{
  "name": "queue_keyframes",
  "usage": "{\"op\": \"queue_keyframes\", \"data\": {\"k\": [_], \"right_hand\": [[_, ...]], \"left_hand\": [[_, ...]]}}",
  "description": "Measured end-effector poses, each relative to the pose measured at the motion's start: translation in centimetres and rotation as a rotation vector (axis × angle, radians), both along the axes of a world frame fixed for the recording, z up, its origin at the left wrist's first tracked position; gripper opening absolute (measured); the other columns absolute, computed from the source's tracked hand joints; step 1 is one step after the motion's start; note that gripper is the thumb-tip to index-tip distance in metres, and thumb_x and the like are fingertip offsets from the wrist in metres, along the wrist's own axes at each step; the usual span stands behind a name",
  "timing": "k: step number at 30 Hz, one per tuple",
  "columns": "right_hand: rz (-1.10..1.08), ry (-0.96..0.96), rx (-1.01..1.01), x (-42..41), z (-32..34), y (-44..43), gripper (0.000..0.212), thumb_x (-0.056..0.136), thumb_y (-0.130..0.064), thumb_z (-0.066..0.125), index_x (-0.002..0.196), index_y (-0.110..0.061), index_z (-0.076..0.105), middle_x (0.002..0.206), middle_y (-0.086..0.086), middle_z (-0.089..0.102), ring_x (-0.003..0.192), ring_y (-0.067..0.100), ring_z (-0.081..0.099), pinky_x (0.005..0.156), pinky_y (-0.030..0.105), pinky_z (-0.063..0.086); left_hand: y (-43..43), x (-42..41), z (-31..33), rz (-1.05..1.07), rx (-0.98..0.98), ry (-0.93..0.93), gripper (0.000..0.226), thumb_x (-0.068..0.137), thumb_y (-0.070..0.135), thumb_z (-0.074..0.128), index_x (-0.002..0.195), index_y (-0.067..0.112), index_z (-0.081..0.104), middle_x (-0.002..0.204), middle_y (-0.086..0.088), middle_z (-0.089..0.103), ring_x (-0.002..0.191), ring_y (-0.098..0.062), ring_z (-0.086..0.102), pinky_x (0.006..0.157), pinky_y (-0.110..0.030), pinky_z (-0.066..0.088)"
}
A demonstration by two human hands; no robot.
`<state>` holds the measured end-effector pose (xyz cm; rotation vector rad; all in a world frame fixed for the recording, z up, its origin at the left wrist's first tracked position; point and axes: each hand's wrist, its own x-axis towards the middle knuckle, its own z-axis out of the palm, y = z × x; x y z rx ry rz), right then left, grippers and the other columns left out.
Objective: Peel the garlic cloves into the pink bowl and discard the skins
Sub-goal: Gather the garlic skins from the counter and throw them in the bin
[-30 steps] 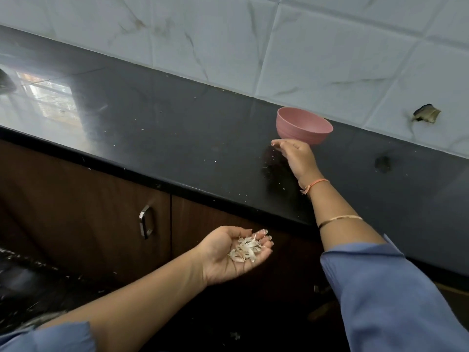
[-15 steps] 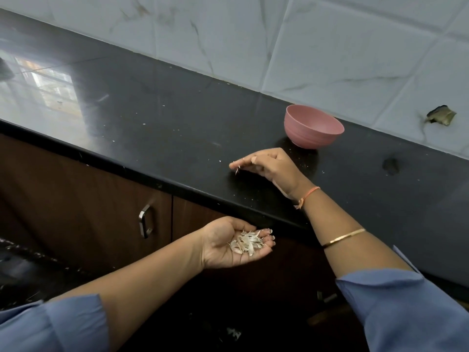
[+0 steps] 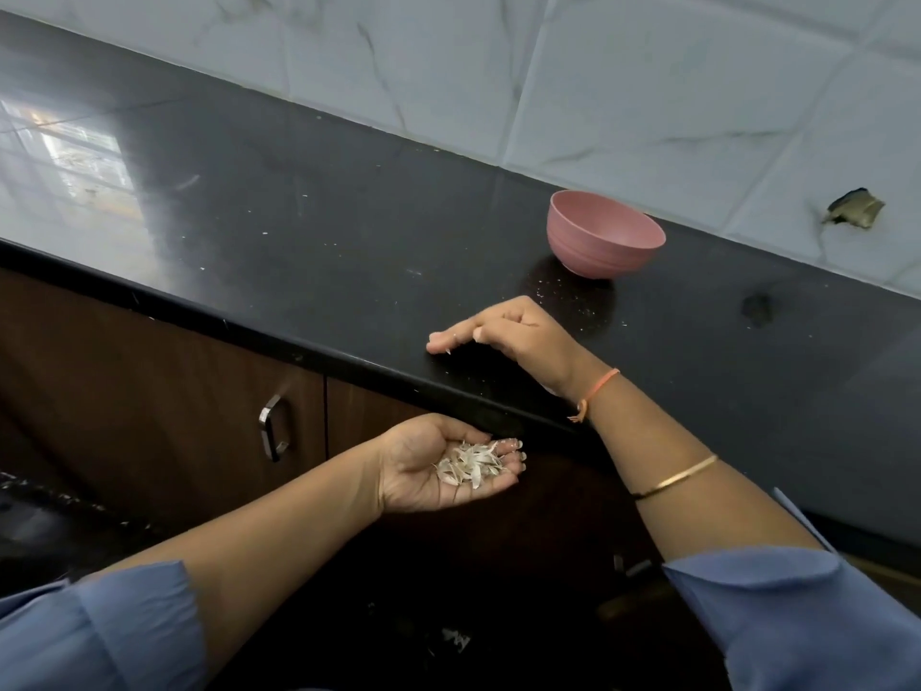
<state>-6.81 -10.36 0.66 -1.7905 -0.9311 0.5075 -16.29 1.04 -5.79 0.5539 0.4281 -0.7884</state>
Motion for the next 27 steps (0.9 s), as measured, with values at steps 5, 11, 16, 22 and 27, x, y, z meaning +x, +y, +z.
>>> {"op": "queue_keyframes", "data": {"k": [5, 11, 16, 22, 27], "right_hand": [[0.025, 0.224, 0.156, -0.9, 0.8, -1.7, 0.037, 0.078, -0.002, 0.036, 0.094, 0.017, 0.063, 0.088, 0.019, 0.071, 0.090, 0.027, 0.067, 0.083, 0.027, 0.052], [-0.139, 0.160, 0.214, -1.1, -0.4, -0.9, 0.032, 0.084, -0.001, 0.037, 0.094, 0.007, 0.066, 0.096, 0.018, 0.068, 0.096, 0.020, 0.065, 0.091, 0.025, 0.049], [-0.015, 0.228, 0.214, -3.3, -0.7, -1.0, 0.037, 0.083, -0.003, 0.035, 0.100, 0.014, 0.063, 0.101, 0.022, 0.067, 0.102, 0.026, 0.063, 0.095, 0.030, 0.047], [0.052, 0.313, 0.293, -4.6, 0.0, -1.3, 0.036, 0.085, -0.003, 0.034, 0.100, 0.017, 0.061, 0.102, 0.027, 0.065, 0.102, 0.033, 0.062, 0.097, 0.038, 0.048], [-0.343, 0.278, 0.574, -1.8, 0.7, -3.9, 0.032, 0.088, -0.001, 0.034, 0.090, 0.009, 0.065, 0.089, 0.017, 0.072, 0.093, 0.028, 0.066, 0.092, 0.035, 0.051]], "left_hand": [[0.6, -0.1, -0.2, 0.053, 0.014, 0.008, 0.028, 0.080, -0.002, 0.043, 0.085, -0.015, 0.067, 0.087, -0.024, 0.067, 0.073, -0.032, 0.070, 0.067, -0.043, 0.057], [1.4, -0.1, -0.1, 0.096, 0.012, 0.008, 0.030, 0.079, -0.003, 0.042, 0.088, -0.019, 0.065, 0.092, -0.029, 0.066, 0.075, -0.038, 0.070, 0.068, -0.047, 0.056], [1.4, -0.2, -0.1, 0.106, -0.008, 0.000, 0.030, 0.080, -0.003, 0.041, 0.088, -0.020, 0.064, 0.093, -0.030, 0.066, 0.077, -0.038, 0.069, 0.070, -0.046, 0.055], [1.1, -0.2, 0.1, 0.115, 0.005, -0.006, 0.031, 0.078, -0.003, 0.040, 0.082, -0.020, 0.065, 0.089, -0.030, 0.066, 0.074, -0.039, 0.069, 0.069, -0.047, 0.054], [1.2, -0.1, 0.0, 0.117, -0.016, 0.011, 0.031, 0.078, -0.004, 0.039, 0.083, -0.022, 0.064, 0.092, -0.031, 0.065, 0.075, -0.041, 0.069, 0.072, -0.049, 0.053]]}}
